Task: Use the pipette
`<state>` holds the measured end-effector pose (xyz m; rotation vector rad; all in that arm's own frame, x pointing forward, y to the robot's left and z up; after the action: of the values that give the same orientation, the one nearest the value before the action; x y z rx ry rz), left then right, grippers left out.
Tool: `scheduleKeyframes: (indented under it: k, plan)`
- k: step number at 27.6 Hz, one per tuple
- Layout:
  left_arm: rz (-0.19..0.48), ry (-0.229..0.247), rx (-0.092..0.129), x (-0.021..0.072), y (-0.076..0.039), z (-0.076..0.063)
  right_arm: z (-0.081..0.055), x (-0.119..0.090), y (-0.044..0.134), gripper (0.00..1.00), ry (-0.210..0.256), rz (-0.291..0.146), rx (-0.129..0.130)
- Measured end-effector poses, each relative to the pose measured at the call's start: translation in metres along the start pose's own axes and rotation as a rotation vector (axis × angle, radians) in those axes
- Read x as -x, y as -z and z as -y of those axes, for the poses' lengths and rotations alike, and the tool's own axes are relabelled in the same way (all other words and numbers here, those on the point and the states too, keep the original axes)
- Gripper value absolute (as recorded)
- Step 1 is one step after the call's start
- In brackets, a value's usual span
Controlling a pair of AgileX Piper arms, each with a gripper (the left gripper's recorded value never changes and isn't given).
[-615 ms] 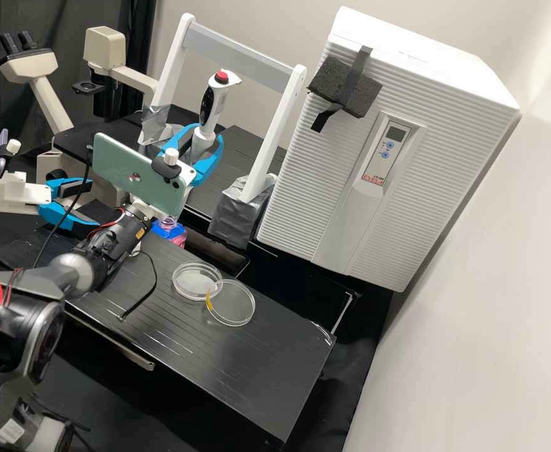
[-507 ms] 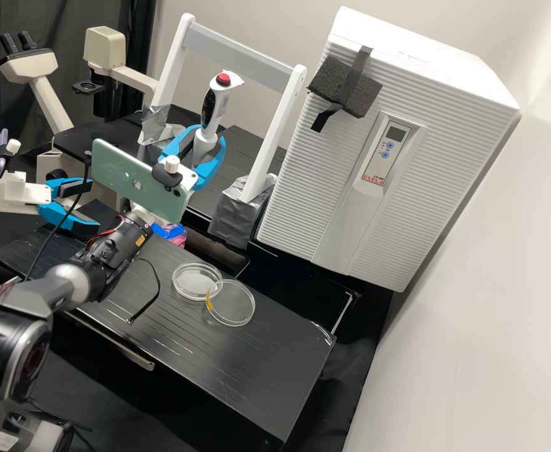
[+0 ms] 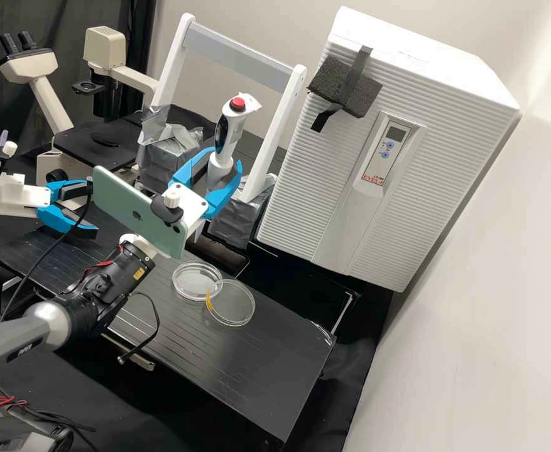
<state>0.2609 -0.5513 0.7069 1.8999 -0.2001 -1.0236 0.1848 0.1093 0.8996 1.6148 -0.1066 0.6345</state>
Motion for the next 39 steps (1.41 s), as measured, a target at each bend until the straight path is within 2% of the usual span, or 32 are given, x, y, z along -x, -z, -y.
scheduleKeyframes:
  k: [5,8,14,15,17,20,24,29,39]
  plan:
    - [0.011,0.009,-0.006,0.0001,-0.002,0.001,-0.002,0.011,-0.008,0.00,0.031,0.040,0.041]
    - [0.019,0.012,-0.006,-0.0007,-0.004,0.002,-0.004,0.017,-0.010,0.00,0.034,0.051,0.051]
    - [0.028,0.014,-0.008,-0.0014,-0.006,0.002,-0.005,0.020,-0.010,0.00,0.033,0.053,0.057]
    - [0.028,0.014,-0.008,-0.0012,-0.006,0.002,-0.005,0.020,-0.010,0.00,0.033,0.052,0.061]
    - [0.028,0.012,-0.008,0.0009,-0.008,0.002,-0.005,0.020,-0.010,0.00,0.034,0.052,0.085]
    - [0.027,0.014,-0.014,0.0052,-0.007,0.002,-0.005,0.020,-0.010,0.00,0.034,0.052,0.099]
    - [0.023,0.003,-0.016,0.0112,-0.004,0.001,-0.004,0.020,-0.012,0.00,0.037,0.062,0.099]
    - [0.021,0.002,-0.016,0.0114,-0.003,0.001,-0.002,0.019,-0.015,0.00,0.044,0.078,0.098]
    - [0.027,-0.010,-0.020,0.0127,-0.005,-0.002,-0.002,0.019,-0.015,0.00,0.044,0.078,0.098]
